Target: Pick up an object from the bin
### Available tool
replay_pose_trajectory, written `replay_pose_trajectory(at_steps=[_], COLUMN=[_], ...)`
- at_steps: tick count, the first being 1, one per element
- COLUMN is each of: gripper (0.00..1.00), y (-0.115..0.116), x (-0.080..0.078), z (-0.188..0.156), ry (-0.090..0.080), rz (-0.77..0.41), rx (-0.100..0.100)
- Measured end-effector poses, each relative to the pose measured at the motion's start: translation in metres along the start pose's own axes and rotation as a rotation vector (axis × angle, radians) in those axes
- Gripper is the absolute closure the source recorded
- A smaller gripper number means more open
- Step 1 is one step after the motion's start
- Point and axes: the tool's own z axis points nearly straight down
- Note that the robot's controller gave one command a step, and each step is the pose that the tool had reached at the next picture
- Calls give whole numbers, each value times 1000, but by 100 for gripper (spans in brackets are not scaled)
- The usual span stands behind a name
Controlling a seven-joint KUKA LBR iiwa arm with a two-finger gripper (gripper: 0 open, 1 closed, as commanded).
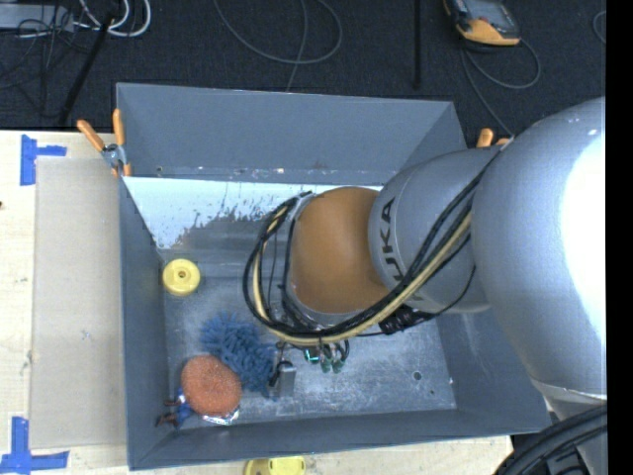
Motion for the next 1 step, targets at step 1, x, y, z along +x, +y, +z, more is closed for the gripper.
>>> replay_pose_trajectory(at_steps=[1], gripper=[100], y=[16], x=[9], z=[28], ry=[1], rz=[-131], rx=[-1])
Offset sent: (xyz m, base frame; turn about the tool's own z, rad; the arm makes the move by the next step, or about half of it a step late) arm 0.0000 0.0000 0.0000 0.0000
